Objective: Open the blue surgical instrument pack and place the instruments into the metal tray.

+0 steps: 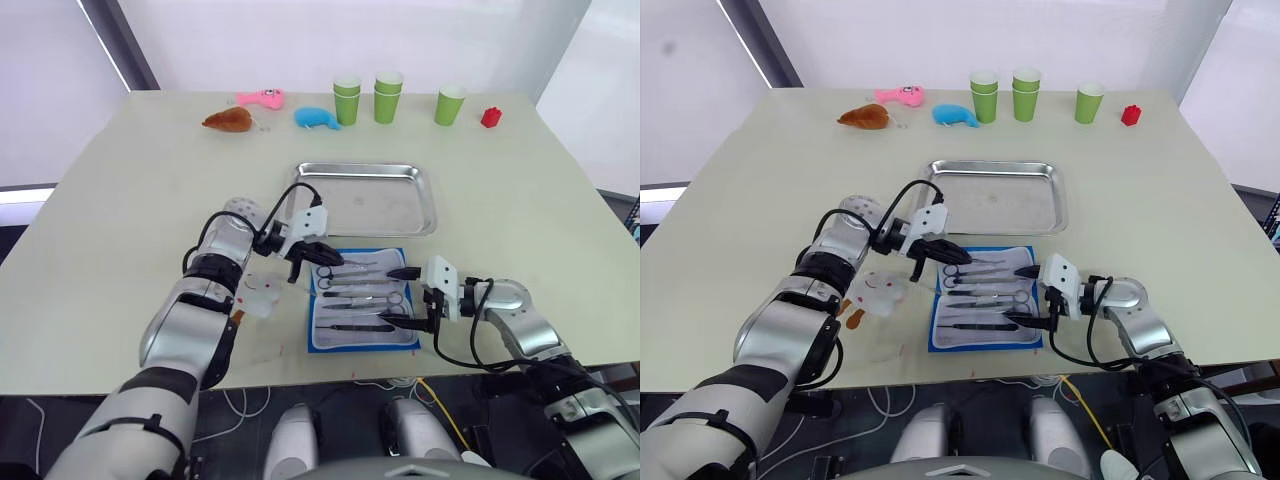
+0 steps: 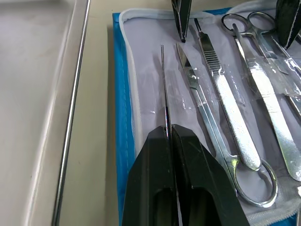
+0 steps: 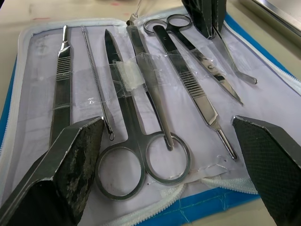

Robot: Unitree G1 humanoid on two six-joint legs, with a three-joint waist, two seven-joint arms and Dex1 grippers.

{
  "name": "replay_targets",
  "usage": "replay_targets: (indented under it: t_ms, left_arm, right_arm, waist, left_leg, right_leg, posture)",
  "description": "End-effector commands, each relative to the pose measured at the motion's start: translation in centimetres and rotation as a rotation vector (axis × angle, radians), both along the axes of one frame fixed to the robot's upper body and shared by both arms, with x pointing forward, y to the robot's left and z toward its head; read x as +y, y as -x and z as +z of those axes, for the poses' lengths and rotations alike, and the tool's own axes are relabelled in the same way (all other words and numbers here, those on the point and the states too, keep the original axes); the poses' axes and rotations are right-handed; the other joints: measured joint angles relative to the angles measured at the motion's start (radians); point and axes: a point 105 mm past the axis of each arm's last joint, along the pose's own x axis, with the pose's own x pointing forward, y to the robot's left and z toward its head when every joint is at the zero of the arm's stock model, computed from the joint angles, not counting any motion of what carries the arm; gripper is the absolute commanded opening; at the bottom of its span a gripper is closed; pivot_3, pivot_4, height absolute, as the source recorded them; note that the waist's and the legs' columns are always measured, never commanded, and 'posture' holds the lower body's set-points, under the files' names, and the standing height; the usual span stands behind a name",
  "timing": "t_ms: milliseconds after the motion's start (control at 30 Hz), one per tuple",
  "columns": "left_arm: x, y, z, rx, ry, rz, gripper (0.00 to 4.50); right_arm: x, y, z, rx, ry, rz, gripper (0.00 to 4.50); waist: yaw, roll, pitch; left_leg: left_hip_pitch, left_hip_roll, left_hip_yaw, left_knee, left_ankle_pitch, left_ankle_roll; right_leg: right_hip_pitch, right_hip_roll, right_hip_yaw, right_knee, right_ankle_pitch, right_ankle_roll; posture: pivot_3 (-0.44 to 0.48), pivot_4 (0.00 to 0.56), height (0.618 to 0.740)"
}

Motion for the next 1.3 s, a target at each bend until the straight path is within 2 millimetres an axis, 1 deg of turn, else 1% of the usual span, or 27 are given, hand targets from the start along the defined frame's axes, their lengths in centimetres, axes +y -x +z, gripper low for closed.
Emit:
replay_targets:
  t_ms: [33,200,333,467,667,833,1167,1300]
  left_arm:
    - [-0.4,-0.2,2.0,-0.05,-0.038,-0.042,0.07]
    - [0.0,-0.2,2.5,-0.06,-0.094,-0.037,0.07]
    - [0.4,-0.2,2.8,-0.098,-0.174,-0.037,0.07]
    - [0.3,-0.2,3.3,-0.1,-0.198,-0.031,0.07]
    - [0.8,0.2,3.7,-0.101,-0.253,-0.035,0.07]
    - [1.6,0.6,3.8,-0.079,-0.298,-0.039,0.07]
    - [2.9,0.7,4.1,-0.068,-0.339,-0.012,0.07]
    - [3.9,0.8,3.9,-0.057,-0.373,0.001,0.07]
  right_arm:
    - [-1.4,2.3,-6.5,0.209,0.193,-0.039,4.5]
    - [-1.3,2.4,-6.6,0.213,0.195,-0.035,4.5]
    - [-1.3,2.3,-6.6,0.212,0.196,-0.033,4.5]
    - [-1.3,2.3,-6.6,0.21,0.198,-0.031,4.5]
    - [-1.3,2.2,-6.5,0.208,0.201,-0.029,4.5]
    - [-1.3,2.2,-6.5,0.211,0.2,-0.03,4.5]
    - [-1.2,2.1,-6.6,0.209,0.198,-0.03,4.5]
    - [-1.2,2.1,-6.6,0.208,0.198,-0.03,4.5]
  waist:
    - [-0.001,0.0,0.0]
    - [-0.003,0.0,0.0]
    - [-0.006,-0.001,0.0]
    - [-0.009,-0.001,0.001]
    - [-0.016,-0.001,0.001]
    - [-0.02,-0.001,0.001]
    - [-0.023,-0.001,0.001]
    - [-0.023,-0.001,0.001]
  left_leg:
    - [0.0,0.0,0.0,0.0,0.0,0.0]
    - [0.0,0.0,0.001,-0.001,0.0,0.0]
    - [0.0,0.0,0.001,-0.002,0.0,0.0]
    - [0.0,0.0,0.001,-0.003,0.0,0.0]
    - [0.0,0.0,0.0,-0.004,0.0,0.0]
    - [0.001,0.0,0.001,-0.007,0.0,0.0]
    - [0.002,0.0,0.001,-0.007,0.0,0.0]
    - [0.002,0.0,0.001,-0.007,0.0,0.0]
  right_leg:
    - [0.0,0.0,0.0,0.0,0.0,0.0]
    - [0.0,0.0,0.001,0.0,0.0,-0.001]
    - [0.0,0.0,0.001,0.0,0.0,-0.001]
    - [0.0,0.0,0.002,0.0,0.0,-0.002]
    - [-0.001,0.0,0.003,-0.002,0.0,-0.002]
    - [-0.001,0.0,0.004,-0.003,0.0,-0.002]
    - [-0.001,0.0,0.005,-0.003,0.0,-0.002]
    - [-0.001,0.0,0.005,-0.003,0.0,-0.002]
  posture:
    - [0.0,0.15,0.739]
    - [0.0,0.15,0.739]
    - [0.0,0.15,0.739]
    - [0.0,0.15,0.739]
    - [0.0,0.15,0.739]
    - [0.0,0.15,0.739]
    - [0.0,0.15,0.739]
    - [0.0,0.15,0.739]
